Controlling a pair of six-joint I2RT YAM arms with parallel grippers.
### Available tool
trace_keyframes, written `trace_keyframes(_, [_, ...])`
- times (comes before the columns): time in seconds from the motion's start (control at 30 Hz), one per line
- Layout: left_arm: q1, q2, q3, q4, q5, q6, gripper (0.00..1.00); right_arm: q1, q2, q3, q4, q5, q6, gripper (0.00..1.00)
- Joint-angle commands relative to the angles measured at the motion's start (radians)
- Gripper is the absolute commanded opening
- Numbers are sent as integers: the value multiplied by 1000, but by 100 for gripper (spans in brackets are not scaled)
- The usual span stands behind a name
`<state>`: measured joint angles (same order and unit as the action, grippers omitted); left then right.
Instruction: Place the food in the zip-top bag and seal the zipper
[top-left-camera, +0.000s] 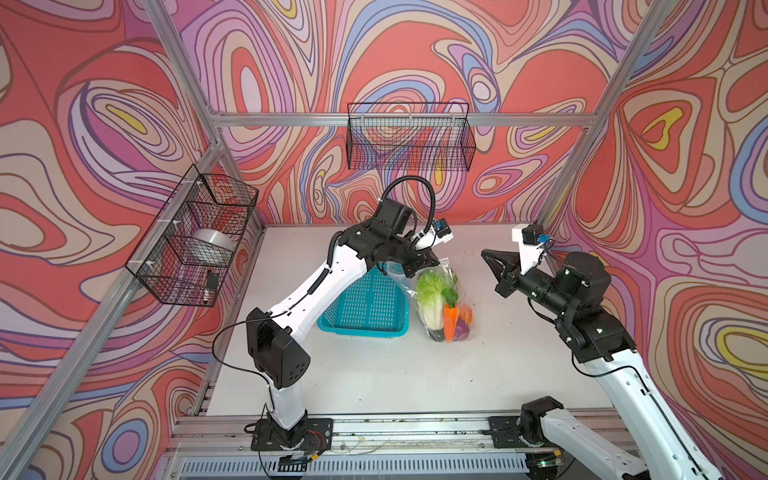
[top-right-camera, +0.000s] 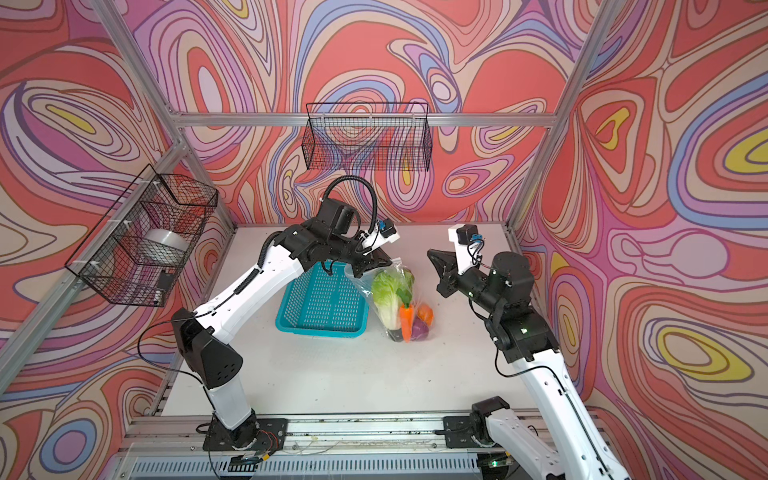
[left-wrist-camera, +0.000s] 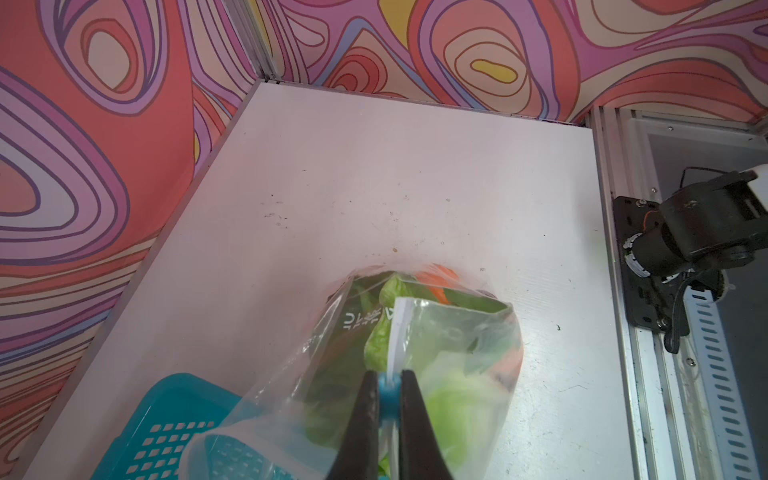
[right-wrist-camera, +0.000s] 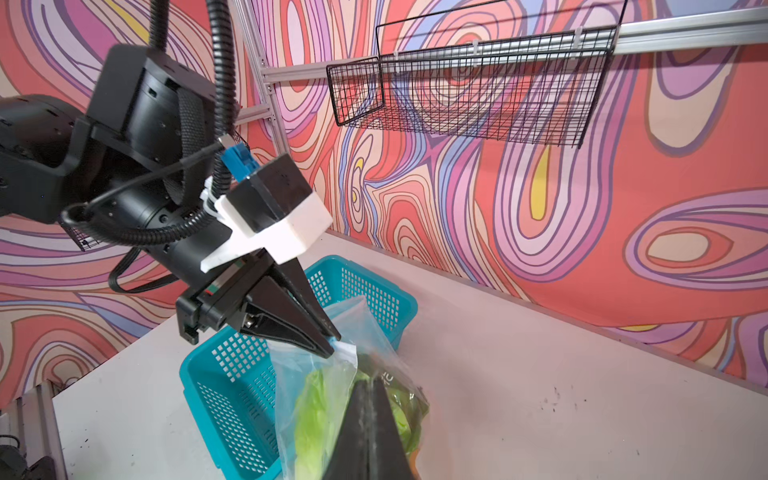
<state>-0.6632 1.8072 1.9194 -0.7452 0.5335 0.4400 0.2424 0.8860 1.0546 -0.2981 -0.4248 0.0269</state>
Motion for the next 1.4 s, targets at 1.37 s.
trace_keyframes(1.37, [-41, -106, -39, 34, 100, -58, 0, -3, 182, -111, 187, -382, 93, 32])
